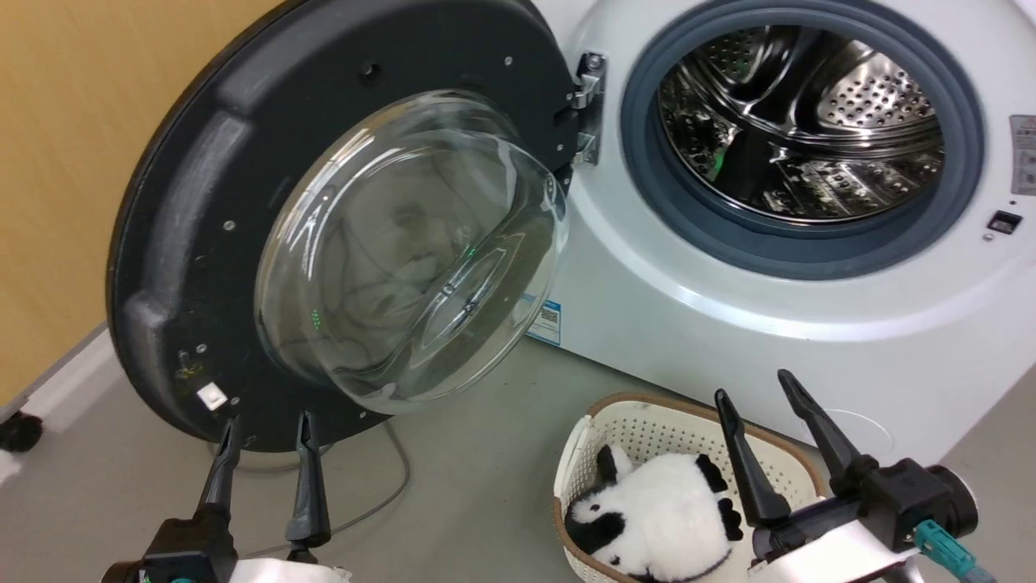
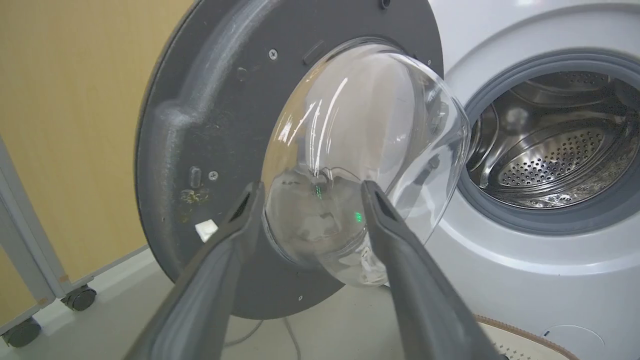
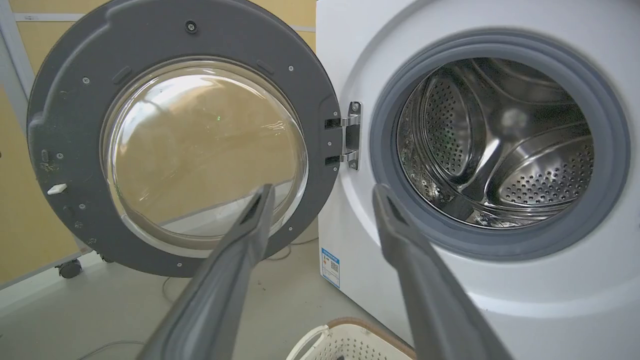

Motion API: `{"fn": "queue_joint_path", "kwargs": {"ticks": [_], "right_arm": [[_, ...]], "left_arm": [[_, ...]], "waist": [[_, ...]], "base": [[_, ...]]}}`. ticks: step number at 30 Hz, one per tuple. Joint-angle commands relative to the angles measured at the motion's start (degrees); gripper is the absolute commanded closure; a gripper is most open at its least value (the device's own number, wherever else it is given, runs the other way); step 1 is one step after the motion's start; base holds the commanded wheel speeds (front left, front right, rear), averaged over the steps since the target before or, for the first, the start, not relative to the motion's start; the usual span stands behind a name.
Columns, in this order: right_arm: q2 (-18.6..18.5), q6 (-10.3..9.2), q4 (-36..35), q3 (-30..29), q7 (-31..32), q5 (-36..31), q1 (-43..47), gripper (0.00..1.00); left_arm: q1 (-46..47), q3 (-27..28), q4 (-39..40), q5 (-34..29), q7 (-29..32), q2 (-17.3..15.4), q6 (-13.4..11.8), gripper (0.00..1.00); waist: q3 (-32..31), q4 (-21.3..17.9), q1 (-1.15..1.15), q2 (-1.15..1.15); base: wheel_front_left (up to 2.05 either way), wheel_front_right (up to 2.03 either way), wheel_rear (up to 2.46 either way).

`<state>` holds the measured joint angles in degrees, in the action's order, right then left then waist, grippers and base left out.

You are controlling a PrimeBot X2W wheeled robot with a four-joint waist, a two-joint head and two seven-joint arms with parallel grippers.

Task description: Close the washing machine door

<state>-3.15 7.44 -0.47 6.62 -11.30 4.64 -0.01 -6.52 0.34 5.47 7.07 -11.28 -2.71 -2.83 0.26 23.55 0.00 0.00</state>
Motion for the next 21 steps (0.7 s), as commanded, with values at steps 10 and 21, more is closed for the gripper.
{"fn": "queue_joint_path", "kwargs": {"ticks": [10, 21], "right_arm": [[0.21, 0.04, 0.97, 1.80, -1.79, 0.69, -1.70, 0.00], [0.21, 0.04, 1.07, 2.65, -3.10, 1.59, -1.72, 0.00]], "left_arm": [[-2.02, 0.24, 1.43, 1.15, -1.81, -0.15, -0.83, 0.00], [-3.05, 0.81, 2.25, 1.60, -3.13, -0.16, -0.84, 0.00]], "waist": [[0.37, 2.96, 0.00, 0.00], [0.28, 5.53, 0.00, 0.00]], "base": [[0.00, 0.00, 0.00], [0.00, 0.00, 0.00]]}}
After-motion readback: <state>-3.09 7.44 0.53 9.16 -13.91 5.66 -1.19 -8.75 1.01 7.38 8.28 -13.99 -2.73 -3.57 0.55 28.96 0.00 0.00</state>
